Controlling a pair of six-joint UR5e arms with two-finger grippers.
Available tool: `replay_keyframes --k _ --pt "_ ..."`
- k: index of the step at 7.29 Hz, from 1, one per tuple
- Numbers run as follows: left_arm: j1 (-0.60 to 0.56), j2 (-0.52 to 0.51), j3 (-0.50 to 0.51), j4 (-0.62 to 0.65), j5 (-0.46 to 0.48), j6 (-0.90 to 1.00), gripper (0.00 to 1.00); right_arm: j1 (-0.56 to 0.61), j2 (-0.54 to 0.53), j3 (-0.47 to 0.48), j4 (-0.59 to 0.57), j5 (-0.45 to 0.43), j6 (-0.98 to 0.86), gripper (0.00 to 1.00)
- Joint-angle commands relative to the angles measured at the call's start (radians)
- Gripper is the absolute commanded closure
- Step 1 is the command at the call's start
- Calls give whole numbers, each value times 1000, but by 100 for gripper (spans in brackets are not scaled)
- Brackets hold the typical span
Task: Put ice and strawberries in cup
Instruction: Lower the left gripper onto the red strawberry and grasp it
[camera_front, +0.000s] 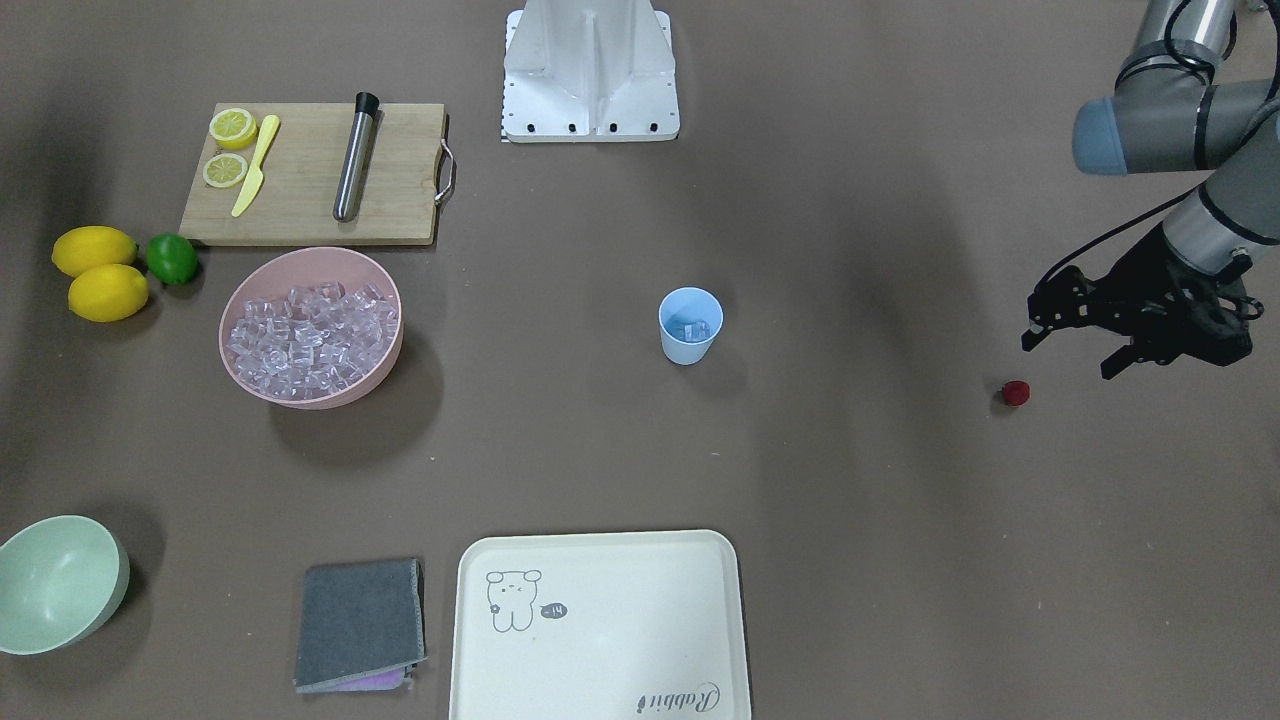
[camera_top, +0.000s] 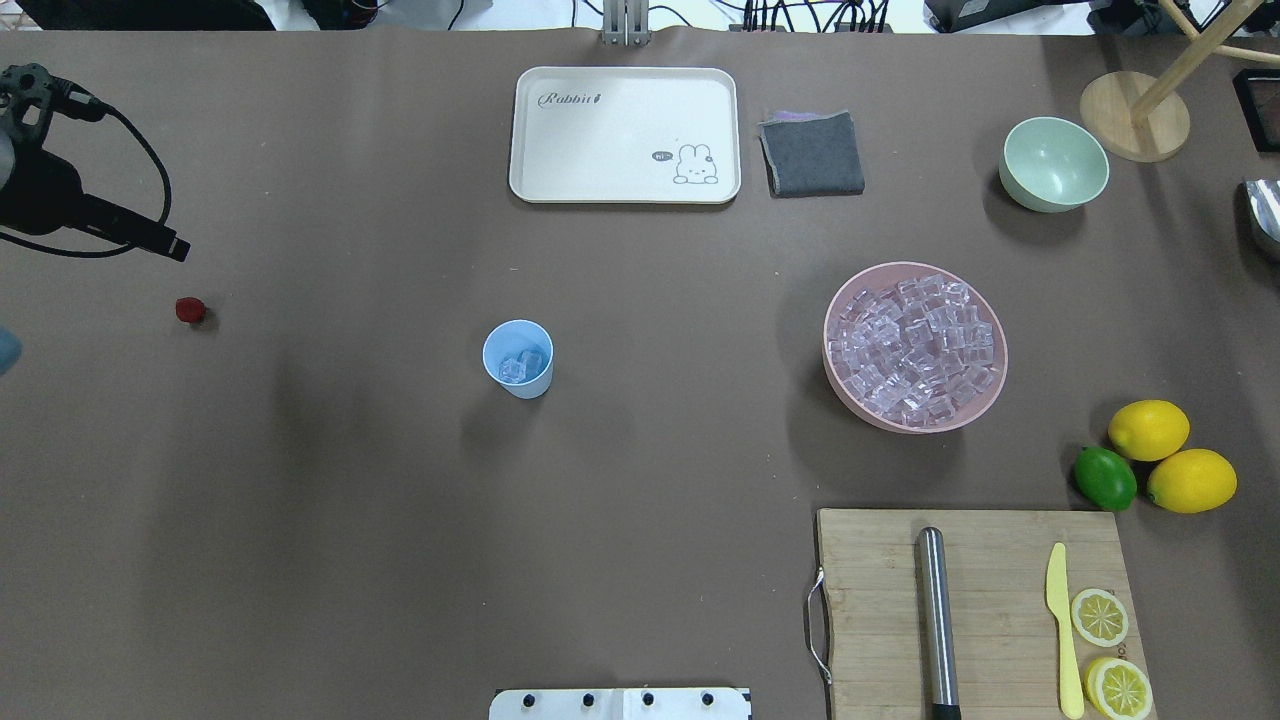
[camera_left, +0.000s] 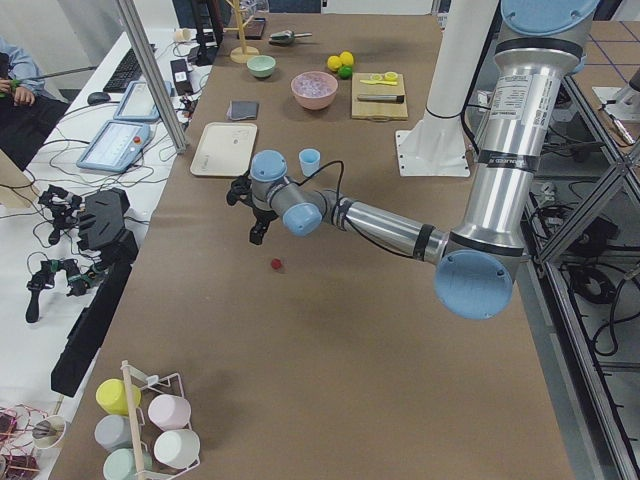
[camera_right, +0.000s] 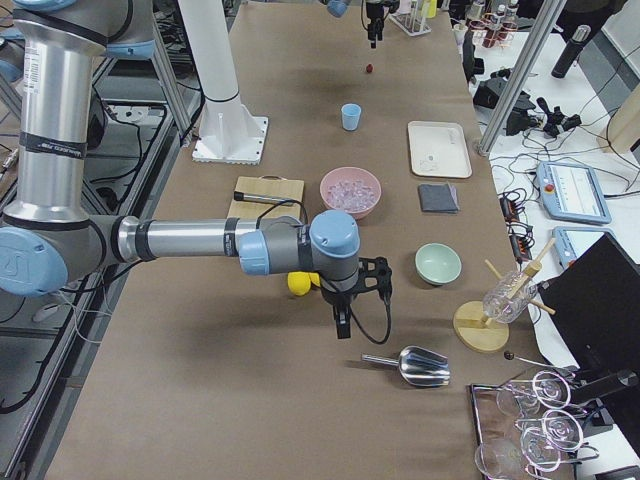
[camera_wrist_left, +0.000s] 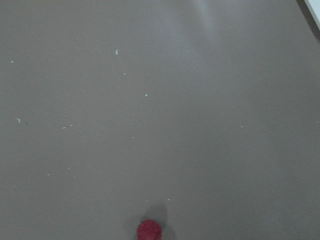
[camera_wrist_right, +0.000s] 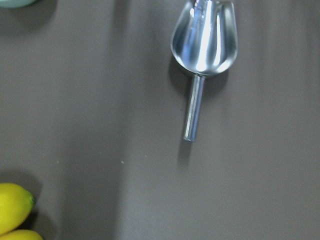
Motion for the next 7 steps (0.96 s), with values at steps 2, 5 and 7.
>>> replay_keyframes --k 2,5,7 --pt "61 -37 156 -136 96 -6 2 85 -63 -16 26 -21 -123 0" --pt "105 -32 277 -281 129 -7 2 85 -57 -14 27 -28 -74 0" --pt "105 -4 266 -304 129 -6 3 85 -57 -16 27 -28 -74 0"
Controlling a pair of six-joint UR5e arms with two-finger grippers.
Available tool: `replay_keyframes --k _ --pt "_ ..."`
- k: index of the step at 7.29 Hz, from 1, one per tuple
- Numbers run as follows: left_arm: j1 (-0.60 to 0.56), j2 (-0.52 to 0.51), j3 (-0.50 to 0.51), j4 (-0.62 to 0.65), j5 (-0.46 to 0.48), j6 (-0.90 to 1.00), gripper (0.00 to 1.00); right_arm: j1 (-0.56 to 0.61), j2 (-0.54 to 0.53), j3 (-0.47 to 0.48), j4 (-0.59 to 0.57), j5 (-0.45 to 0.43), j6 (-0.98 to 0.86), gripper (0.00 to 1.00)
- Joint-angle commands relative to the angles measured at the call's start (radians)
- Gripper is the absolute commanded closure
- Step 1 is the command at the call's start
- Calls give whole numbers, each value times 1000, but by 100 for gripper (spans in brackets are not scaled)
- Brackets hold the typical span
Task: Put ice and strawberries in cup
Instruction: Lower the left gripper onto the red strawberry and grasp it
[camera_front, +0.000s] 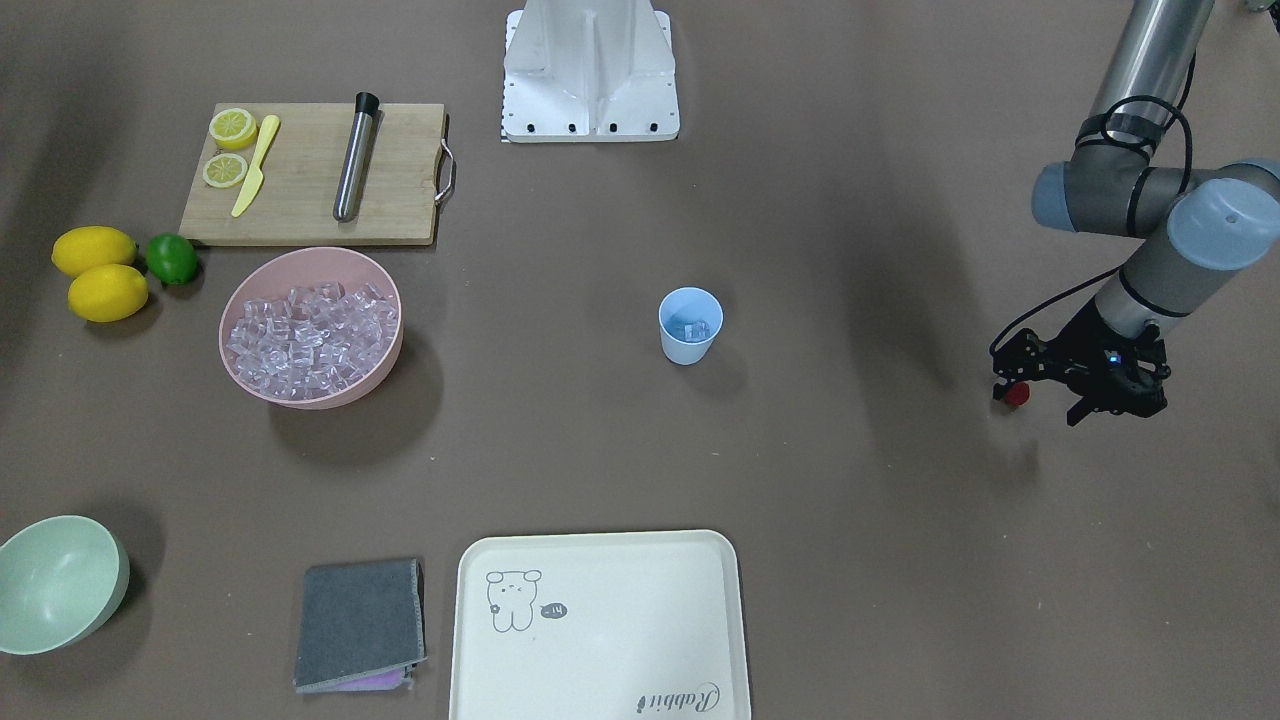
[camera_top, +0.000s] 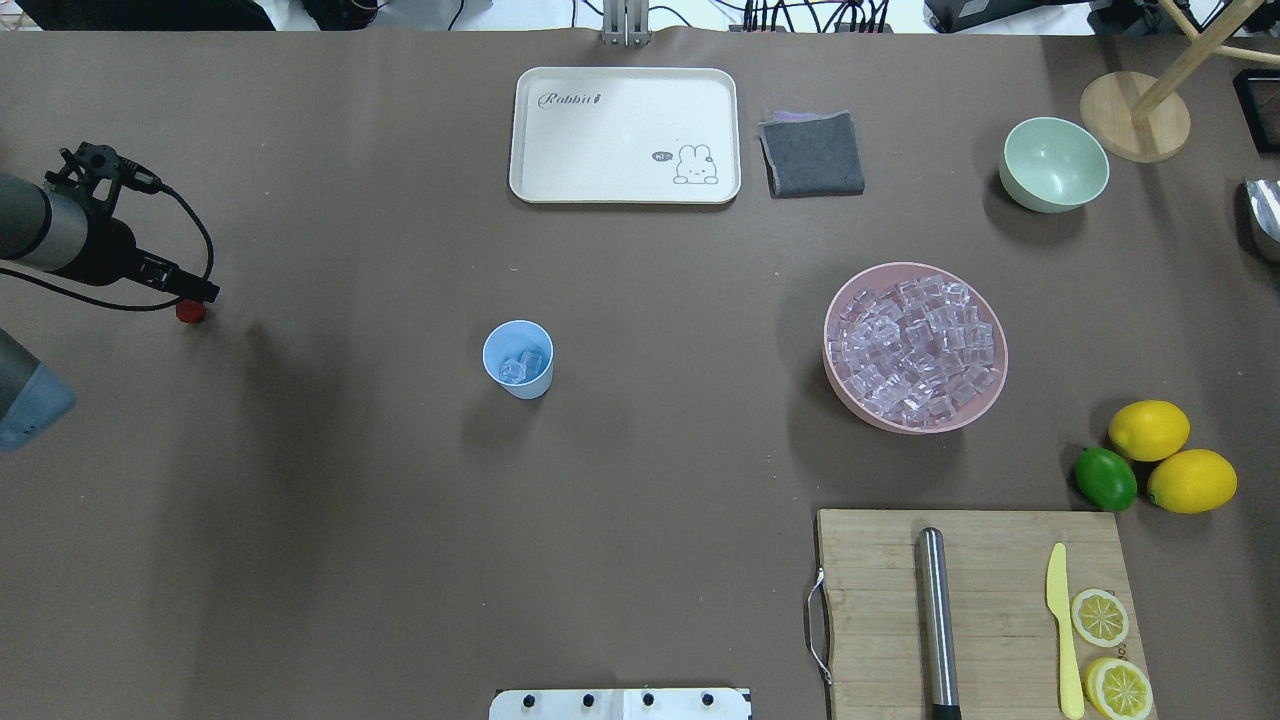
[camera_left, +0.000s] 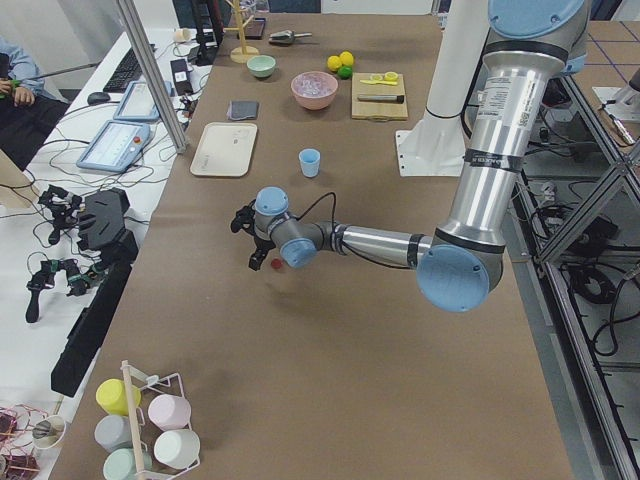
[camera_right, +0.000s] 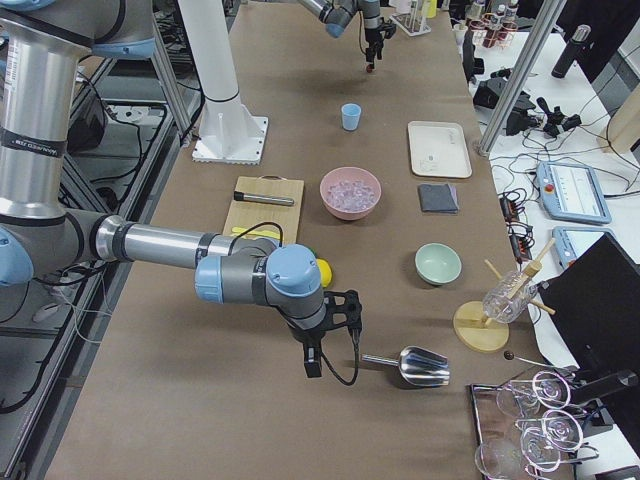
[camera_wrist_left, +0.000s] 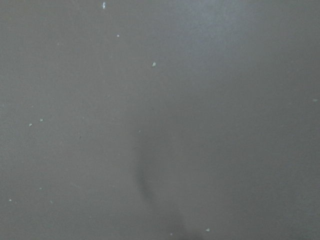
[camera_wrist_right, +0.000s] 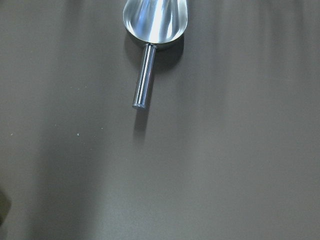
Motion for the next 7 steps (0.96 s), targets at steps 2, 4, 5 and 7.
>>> replay_keyframes --k 2,4,5,7 --pt "7 47 -2 -76 3 0 16 0 0 -1 0 -4 1 0" --pt "33 52 -7 -79 55 -2 19 0 0 -1 0 -11 0 0" --pt "35 52 -15 -79 55 -3 25 0 0 -1 0 -11 0 0" --pt "38 52 -18 -79 55 -3 30 0 1 -1 0 -18 0 0"
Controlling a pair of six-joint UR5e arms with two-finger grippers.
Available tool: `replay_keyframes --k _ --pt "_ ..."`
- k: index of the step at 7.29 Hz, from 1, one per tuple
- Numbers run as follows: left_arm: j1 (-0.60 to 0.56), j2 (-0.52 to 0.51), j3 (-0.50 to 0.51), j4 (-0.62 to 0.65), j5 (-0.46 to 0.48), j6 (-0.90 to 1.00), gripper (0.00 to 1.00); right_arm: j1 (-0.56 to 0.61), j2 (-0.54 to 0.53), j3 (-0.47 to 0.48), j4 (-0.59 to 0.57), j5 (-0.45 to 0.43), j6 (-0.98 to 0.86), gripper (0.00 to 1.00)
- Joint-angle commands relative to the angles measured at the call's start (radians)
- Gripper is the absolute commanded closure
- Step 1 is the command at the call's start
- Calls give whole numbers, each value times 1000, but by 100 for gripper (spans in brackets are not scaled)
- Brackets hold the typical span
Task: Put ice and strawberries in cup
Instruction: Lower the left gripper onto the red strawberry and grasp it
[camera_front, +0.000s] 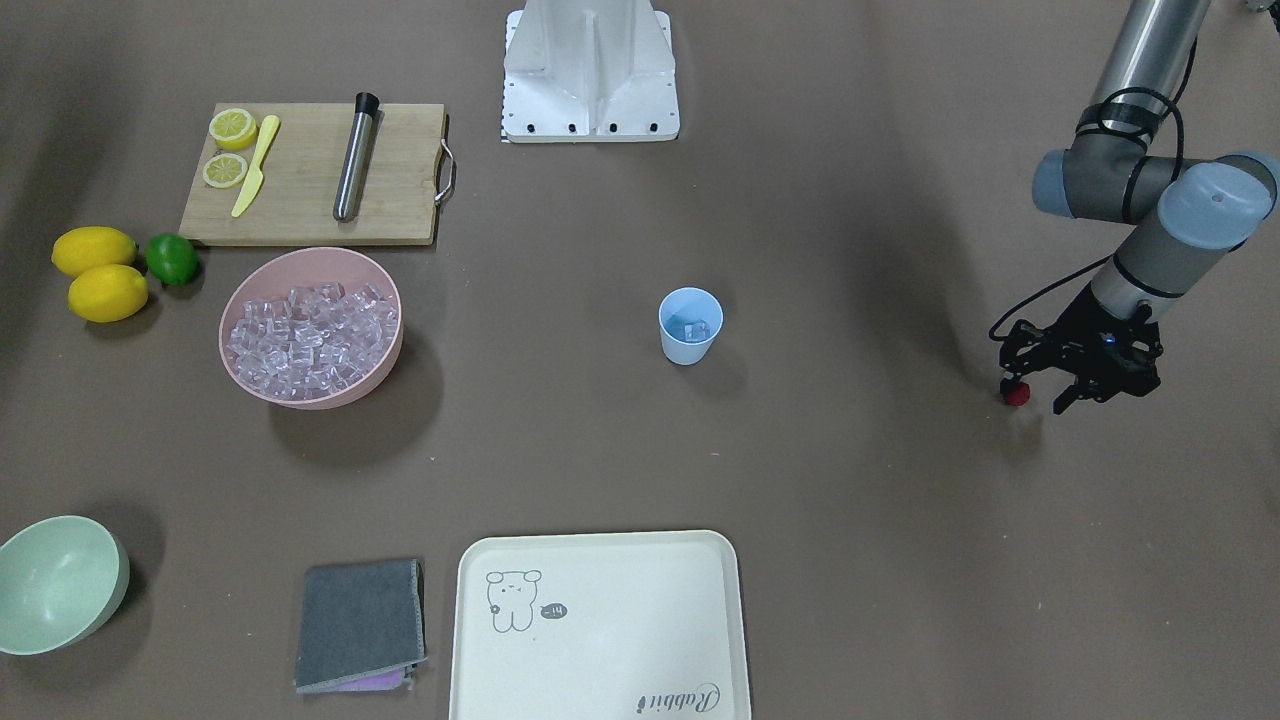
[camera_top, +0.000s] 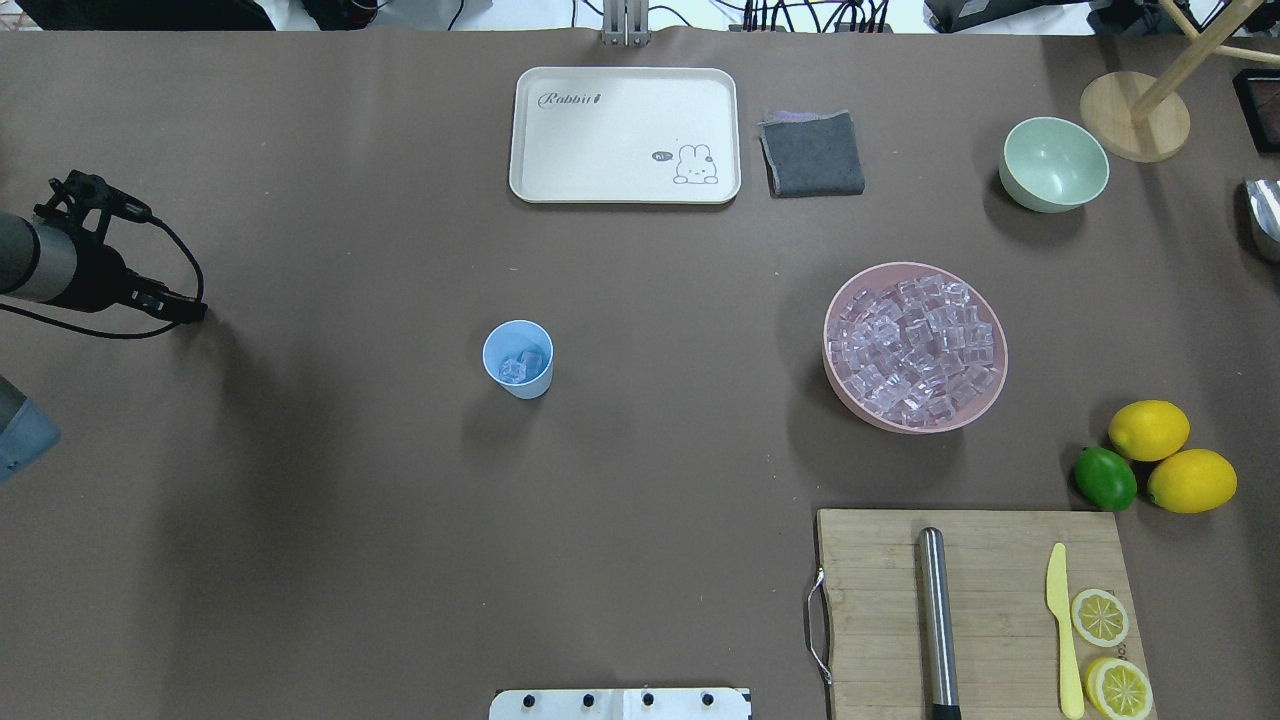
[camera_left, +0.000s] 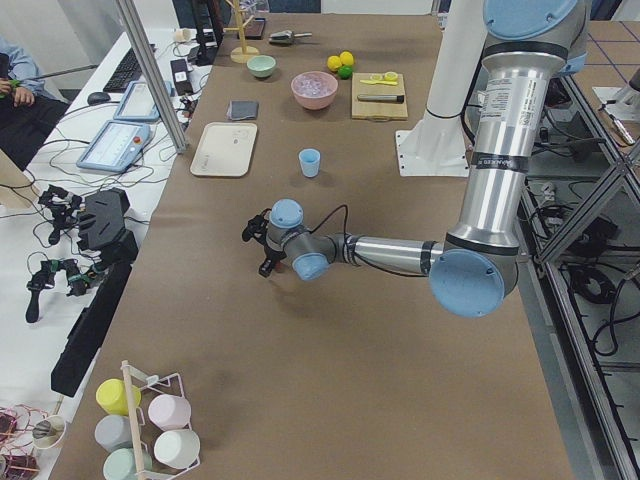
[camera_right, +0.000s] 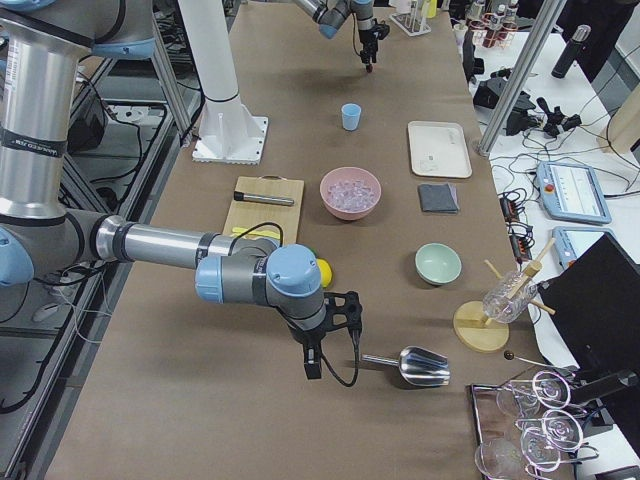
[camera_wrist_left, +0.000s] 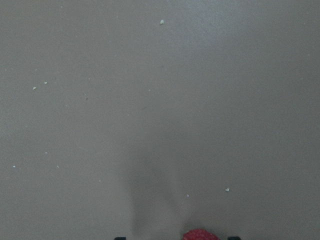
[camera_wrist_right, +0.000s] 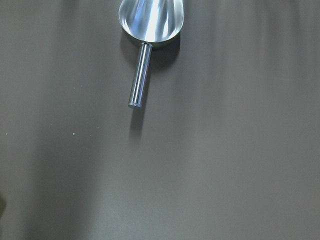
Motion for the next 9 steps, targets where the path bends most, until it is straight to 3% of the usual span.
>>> replay_keyframes --k 1,6,9 --pt "8 -1 -3 0 1 0 30 0 1 -3 0 -5 0 0" --pt "20 -4 0 0 3 1 33 0 5 -11 0 -3 0 0" --pt "20 -4 0 0 3 3 62 0 7 -14 0 -5 1 0"
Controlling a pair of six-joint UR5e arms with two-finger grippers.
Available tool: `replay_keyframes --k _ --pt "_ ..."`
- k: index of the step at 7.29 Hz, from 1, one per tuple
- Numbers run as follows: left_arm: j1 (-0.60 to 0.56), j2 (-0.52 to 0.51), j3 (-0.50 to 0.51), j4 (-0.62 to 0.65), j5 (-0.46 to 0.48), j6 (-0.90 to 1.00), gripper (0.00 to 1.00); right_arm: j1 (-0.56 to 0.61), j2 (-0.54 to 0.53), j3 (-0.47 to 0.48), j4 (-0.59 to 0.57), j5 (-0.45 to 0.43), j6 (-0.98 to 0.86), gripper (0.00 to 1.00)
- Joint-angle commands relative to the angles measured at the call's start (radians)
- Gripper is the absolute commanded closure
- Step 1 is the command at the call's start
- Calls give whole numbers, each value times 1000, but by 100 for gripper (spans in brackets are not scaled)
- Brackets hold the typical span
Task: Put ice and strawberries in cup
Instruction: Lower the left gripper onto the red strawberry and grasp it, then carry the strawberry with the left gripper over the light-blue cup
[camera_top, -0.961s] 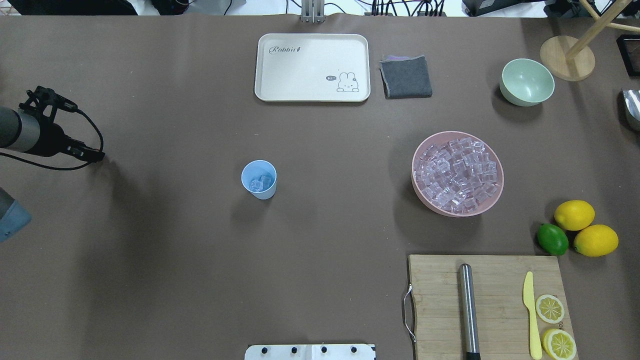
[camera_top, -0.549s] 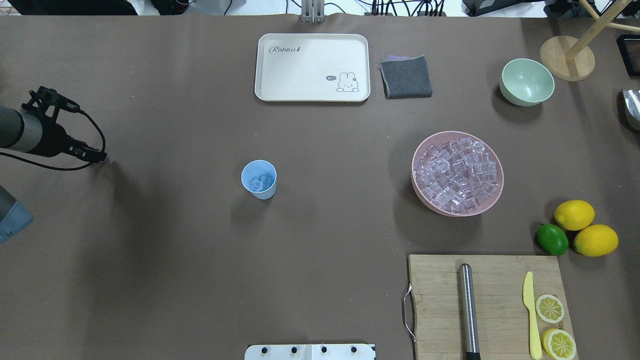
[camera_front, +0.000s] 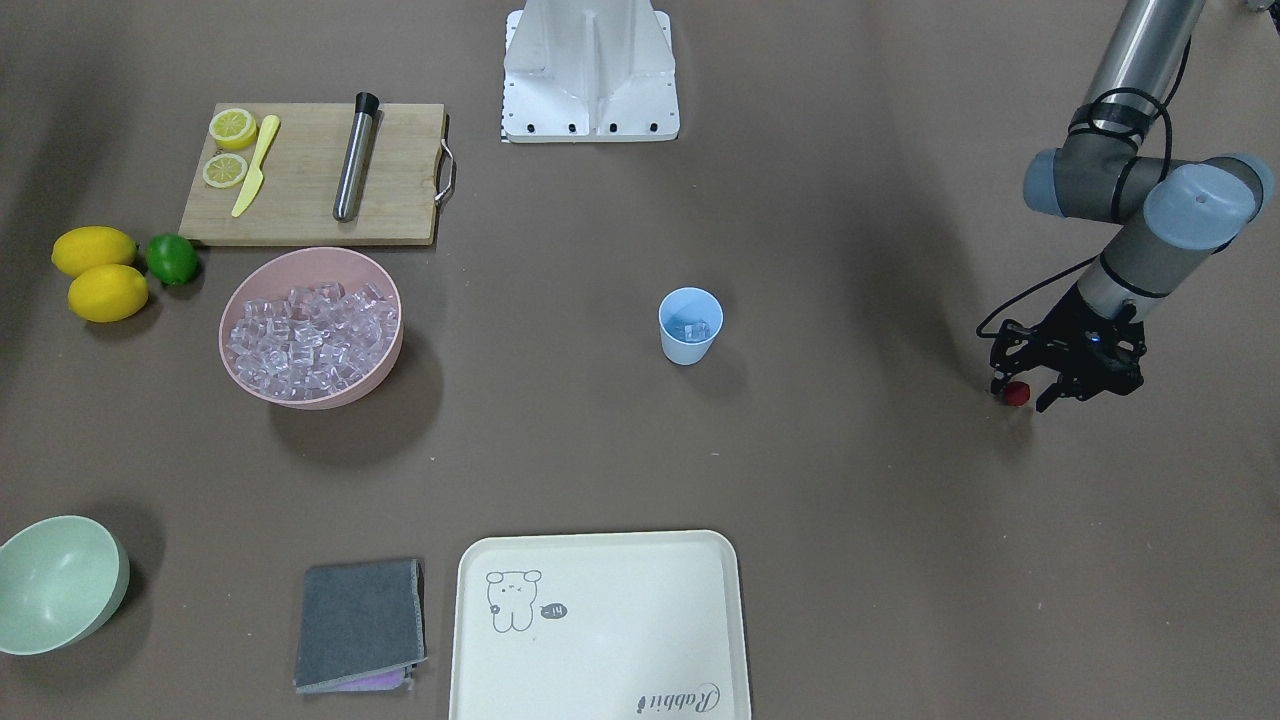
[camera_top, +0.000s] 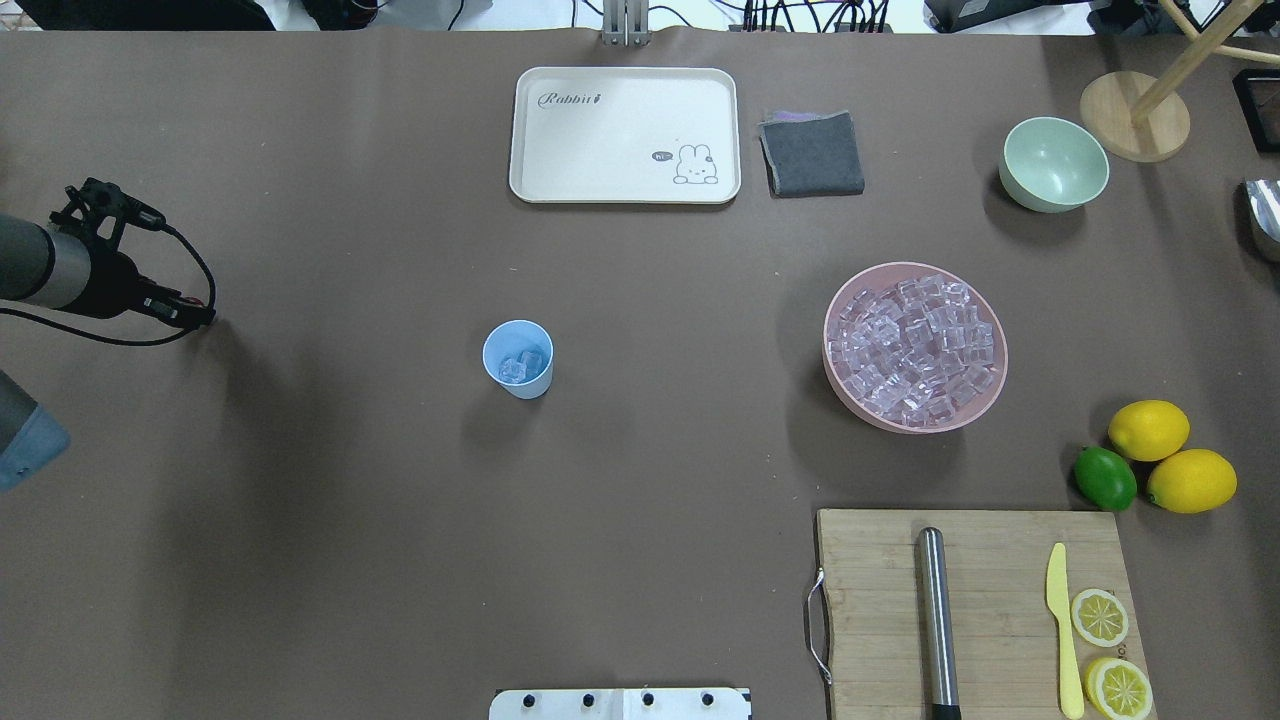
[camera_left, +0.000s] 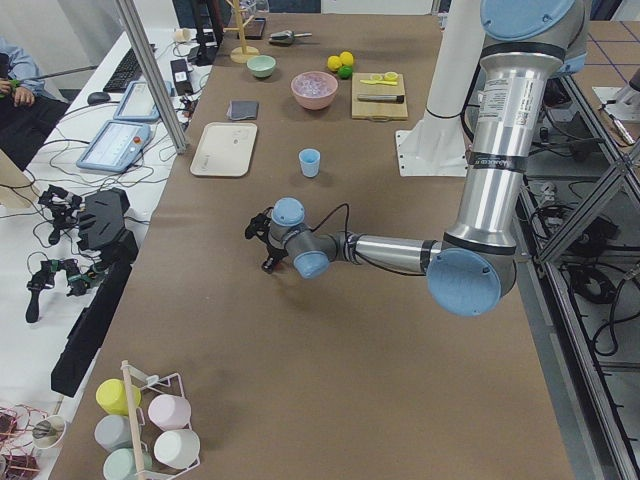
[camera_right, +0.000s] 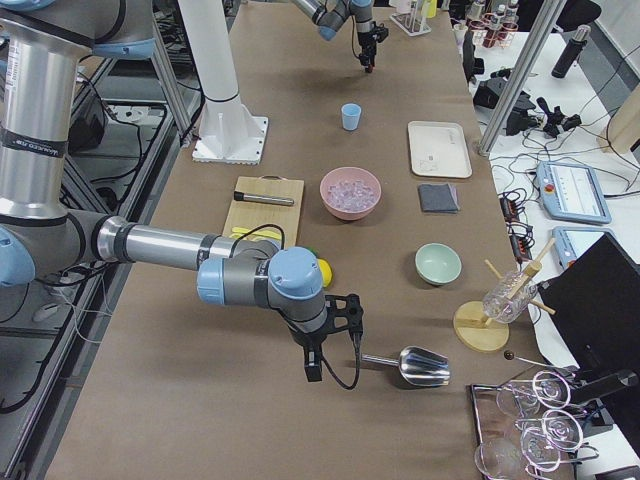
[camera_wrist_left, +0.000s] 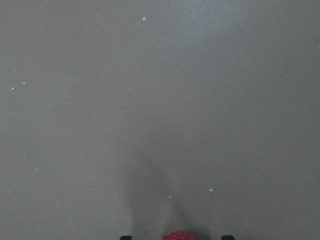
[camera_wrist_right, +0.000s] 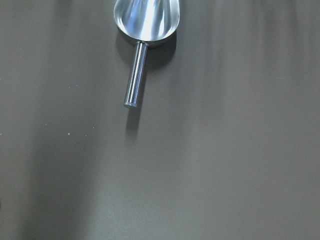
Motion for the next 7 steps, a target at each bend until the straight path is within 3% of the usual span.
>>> replay_keyframes --k 1,2,3,5,7 --pt "1 -3 -4 0 0 0 83 1 2 -1 0 0 1 0" --pt "1 1 -25 0 -2 -3 100 1 2 -1 2 0 1 0" --pt "1 8 -79 11 -11 -20 100 1 2 -1 0 0 1 0" --pt "1 -12 -160 1 -97 -241 100 -1 5 -1 0 0 1 0" --pt "87 -50 -257 -10 -91 -458 100 -1 8 -1 0 2 1 0"
